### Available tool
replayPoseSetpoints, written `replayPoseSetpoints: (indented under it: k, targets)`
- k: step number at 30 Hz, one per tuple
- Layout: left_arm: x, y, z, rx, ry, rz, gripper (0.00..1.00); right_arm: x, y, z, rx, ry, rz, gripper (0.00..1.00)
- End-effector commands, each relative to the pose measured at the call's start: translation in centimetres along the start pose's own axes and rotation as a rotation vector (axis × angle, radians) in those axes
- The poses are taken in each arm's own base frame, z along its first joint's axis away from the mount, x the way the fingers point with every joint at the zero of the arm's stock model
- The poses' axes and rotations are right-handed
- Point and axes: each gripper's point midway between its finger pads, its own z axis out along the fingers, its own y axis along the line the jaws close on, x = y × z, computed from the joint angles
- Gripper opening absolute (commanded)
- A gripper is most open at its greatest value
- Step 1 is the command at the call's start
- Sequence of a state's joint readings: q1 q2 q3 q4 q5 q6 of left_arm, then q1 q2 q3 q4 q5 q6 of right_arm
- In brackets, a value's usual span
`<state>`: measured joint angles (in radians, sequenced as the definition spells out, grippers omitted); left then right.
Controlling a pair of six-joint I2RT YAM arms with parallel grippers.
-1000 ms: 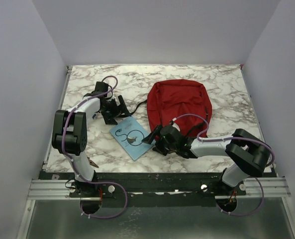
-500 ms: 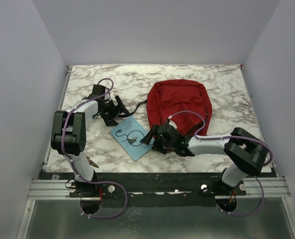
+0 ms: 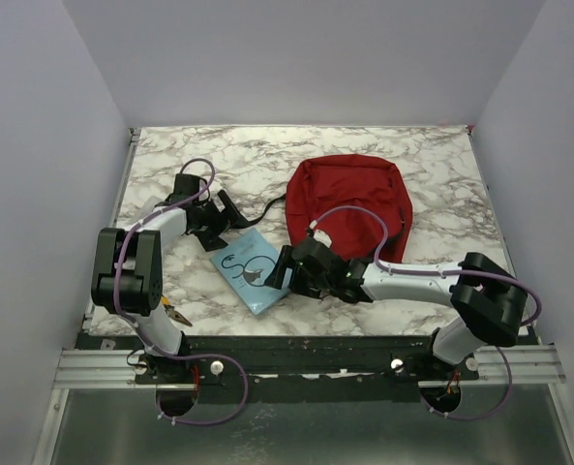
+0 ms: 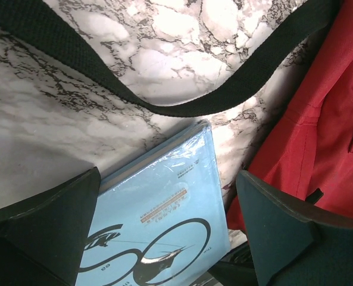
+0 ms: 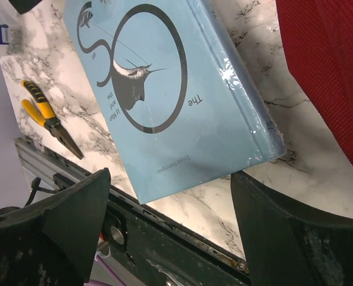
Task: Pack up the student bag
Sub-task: Pick up the book from the center of the board.
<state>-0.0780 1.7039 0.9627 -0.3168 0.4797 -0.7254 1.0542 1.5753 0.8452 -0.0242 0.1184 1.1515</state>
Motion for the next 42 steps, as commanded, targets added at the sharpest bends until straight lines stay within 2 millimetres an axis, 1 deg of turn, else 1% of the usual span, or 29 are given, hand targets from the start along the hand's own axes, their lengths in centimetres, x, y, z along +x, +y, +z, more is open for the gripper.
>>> replayPoseSetpoints:
  k: [1, 4, 6, 9, 10, 11, 13, 15, 17, 19, 23, 25, 27, 29, 30, 31, 35, 38, 39, 42]
  targets:
    - [5.3, 0.7, -0.5, -0.02, 0.18, -0.129, 0.97, -4.8, 7.9, -2.0, -0.234, -0.158, 0.046, 0.84]
    - [5.8, 0.7, -0.4, -0.004, 0.185, -0.152, 0.96, -5.6, 8.0, -2.5, -0.22, -0.191, 0.035, 0.84]
    - [6.1, 0.4, -0.3, 0.012, 0.192, -0.172, 0.96, -6.9, 7.7, -3.3, -0.186, -0.25, 0.021, 0.84]
    - [6.4, -1.1, -0.5, 0.072, 0.192, -0.204, 0.96, -8.6, 7.6, -4.5, -0.166, -0.287, -0.009, 0.85]
    - [6.4, -1.4, -0.6, 0.085, 0.181, -0.205, 0.96, -8.8, 7.3, -4.7, -0.145, -0.285, -0.02, 0.84]
    - [6.4, -1.8, -0.8, 0.098, 0.166, -0.205, 0.96, -9.0, 7.4, -5.0, -0.142, -0.289, -0.031, 0.85]
    - [6.7, -2.1, -1.0, 0.1, 0.145, -0.206, 0.96, -9.3, 7.9, -5.2, -0.161, -0.287, -0.043, 0.85]
    - [7.2, -2.6, -1.2, 0.112, 0.146, -0.223, 0.96, -10.1, 7.6, -5.0, -0.148, -0.289, -0.04, 0.85]
    - [8.0, -3.6, -1.1, 0.125, 0.158, -0.239, 0.97, -11.5, 6.6, -4.9, -0.123, -0.302, -0.027, 0.85]
    - [8.3, -4.9, -0.8, 0.148, 0.159, -0.248, 0.97, -13.0, 5.4, -4.4, -0.105, -0.311, -0.032, 0.85]
    - [9.0, -7.3, 0.5, 0.172, 0.174, -0.29, 0.97, -16.6, 2.3, -3.6, -0.036, -0.325, -0.1, 0.85]
    - [9.8, -8.5, 1.3, 0.177, 0.201, -0.293, 0.98, -18.2, 0.7, -3.2, -0.005, -0.316, -0.135, 0.86]
    - [10.4, -9.2, 1.9, 0.177, 0.222, -0.291, 0.98, -19.6, -1.4, -2.9, 0.069, -0.292, -0.164, 0.86]
    - [10.7, -9.3, 2.3, 0.168, 0.23, -0.296, 0.98, -20.8, -4.0, -3.5, 0.192, -0.275, -0.221, 0.87]
    - [10.9, -9.0, 2.4, 0.161, 0.229, -0.303, 0.98, -21.0, -5.2, -4.0, 0.251, -0.26, -0.243, 0.89]
    - [11.0, -8.7, 2.5, 0.158, 0.226, -0.307, 0.98, -21.0, -5.8, -4.5, 0.268, -0.248, -0.282, 0.9]
    - [11.3, -7.8, 2.9, 0.14, 0.232, -0.31, 0.98, -20.3, -6.6, -5.9, 0.233, -0.172, -0.369, 0.95]
    - [11.6, -7.4, 3.2, 0.134, 0.245, -0.312, 0.98, -20.1, -7.4, -6.6, 0.155, -0.094, -0.345, 0.96]
    - [11.7, -7.3, 3.2, 0.131, 0.245, -0.31, 0.98, -20.2, -8.2, -6.8, 0.145, -0.069, -0.323, 0.95]
    - [11.9, -6.7, 3.4, 0.12, 0.25, -0.311, 0.98, -19.0, -9.6, -6.5, 0.122, 0.006, -0.313, 0.93]
